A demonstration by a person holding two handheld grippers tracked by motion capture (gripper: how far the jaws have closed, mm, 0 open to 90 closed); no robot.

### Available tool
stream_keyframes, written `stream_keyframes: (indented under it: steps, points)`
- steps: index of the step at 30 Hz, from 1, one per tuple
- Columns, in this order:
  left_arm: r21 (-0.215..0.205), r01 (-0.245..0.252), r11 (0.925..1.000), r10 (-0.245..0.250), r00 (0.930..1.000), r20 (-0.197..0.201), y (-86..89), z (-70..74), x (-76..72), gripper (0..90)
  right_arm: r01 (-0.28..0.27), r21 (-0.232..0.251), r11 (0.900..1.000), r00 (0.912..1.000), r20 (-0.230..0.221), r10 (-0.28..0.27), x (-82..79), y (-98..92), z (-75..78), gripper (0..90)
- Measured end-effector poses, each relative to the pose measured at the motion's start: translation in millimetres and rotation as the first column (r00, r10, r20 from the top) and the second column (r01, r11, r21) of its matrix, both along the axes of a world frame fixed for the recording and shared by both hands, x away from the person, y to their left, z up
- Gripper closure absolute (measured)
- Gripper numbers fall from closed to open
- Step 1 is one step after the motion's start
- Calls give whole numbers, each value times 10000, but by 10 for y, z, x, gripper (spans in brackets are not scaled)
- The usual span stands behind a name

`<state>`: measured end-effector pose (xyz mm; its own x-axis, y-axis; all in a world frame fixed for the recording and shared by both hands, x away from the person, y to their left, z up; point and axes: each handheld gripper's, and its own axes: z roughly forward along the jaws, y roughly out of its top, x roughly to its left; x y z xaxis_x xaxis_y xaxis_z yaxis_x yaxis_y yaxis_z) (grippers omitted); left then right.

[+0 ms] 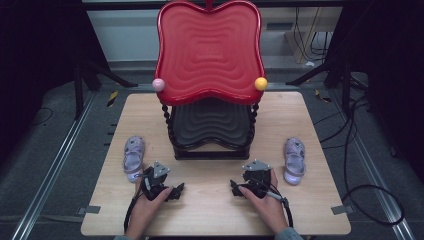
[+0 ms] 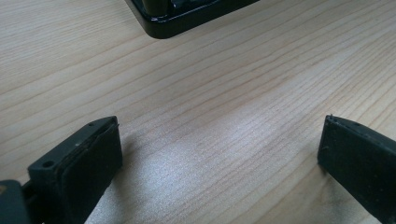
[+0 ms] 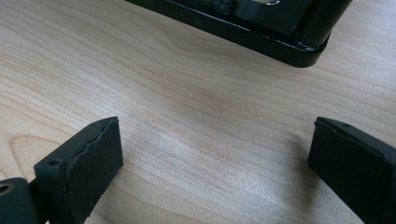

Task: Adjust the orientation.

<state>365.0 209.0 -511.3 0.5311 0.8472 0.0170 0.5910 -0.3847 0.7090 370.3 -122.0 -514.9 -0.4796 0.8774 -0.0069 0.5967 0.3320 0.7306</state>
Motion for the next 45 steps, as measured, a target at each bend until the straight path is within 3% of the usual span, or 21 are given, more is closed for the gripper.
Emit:
stream_keyframes:
  steps: [7,11,12,13,14,15,16,19,20,21,22,27,28,31,33,34,35,36,39,41,45]
  points:
    - [47,-165,9999,166,9998,-107,-35,12,27,0,-1,6,10000,10000,-7,1,1,1,0,32]
    - [196,-32,9998,41,9989,-473,-75,99,41,52,1,12,10000,10000,-6,-1,1,1,0,32]
    - [269,14,9996,-1,9988,-482,-113,195,34,44,-12,6,10000,10000,-1,12,1,-1,0,32]
    - [269,14,9996,-1,9988,-482,-113,195,34,48,-12,6,10000,10000,-1,12,1,-1,0,32]
    - [443,131,9989,-107,9985,-540,-153,315,39,48,-16,6,10000,10000,-2,16,1,-1,0,32]
    - [443,131,9989,-107,9985,-540,-153,315,39,49,-16,6,10000,10000,-2,16,1,-1,0,32]
    - [631,107,9979,-68,9981,-619,-178,470,64,50,-23,6,10000,10000,1,23,1,-2,0,32]
    - [844,14,9964,38,9981,-610,-174,591,90,50,-41,5,10000,10000,3,41,1,-3,0,32]
    - [1107,-117,9938,177,9984,-534,-142,732,118,51,-80,-2,10000,10000,5,80,0,-7,-1,32]
    - [1107,-117,9938,177,9984,-534,-142,732,118,52,-96,-5,10000,10000,5,96,0,-8,0,32]
    - [1071,-394,9935,451,9976,-522,-59,888,148,51,-103,-6,9999,9999,7,103,0,-9,-1,32]
    - [1304,-910,9873,988,9936,-545,121,1095,202,55,-104,-7,9999,9999,7,104,0,-9,-1,32]
    - [1698,-1223,9779,1310,9905,-409,248,1188,244,56,-103,-8,9999,9999,8,103,0,-9,0,32]
    - [1742,-1610,9715,1716,9840,-478,424,1265,300,64,-135,-23,9999,9999,29,135,-3,-11,-1,33]
    - [1762,-1759,9685,1873,9810,-497,488,1283,316,68,-134,-23,9999,9999,29,134,-4,-11,-1,33]
    - [1926,-2028,9601,2150,9756,-444,612,1311,344,74,-132,-29,9999,9999,20,132,-7,-12,0,33]
    - [1926,-2028,9601,2150,9756,-444,612,1311,344,76,-132,-29,9999,9999,20,132,-7,-12,0,33]
    - [2001,-2197,9548,2326,9716,-429,685,1318,361,78,-98,2,10000,10000,5,98,-10,-9,-1,33]
    - [1926,-2429,9507,2595,9635,-660,862,1305,422,86,-97,-4,10000,10000,-2,97,-11,-9,0,33]
    - [1892,-2477,9502,2649,9616,-717,896,1296,436,98,-106,-11,9999,9999,4,106,-10,-11,0,33]
    - [2027,-2740,9401,2977,9497,-972,1024,1230,507,147,-97,4,10000,10000,6,97,-10,-9,-1,33]
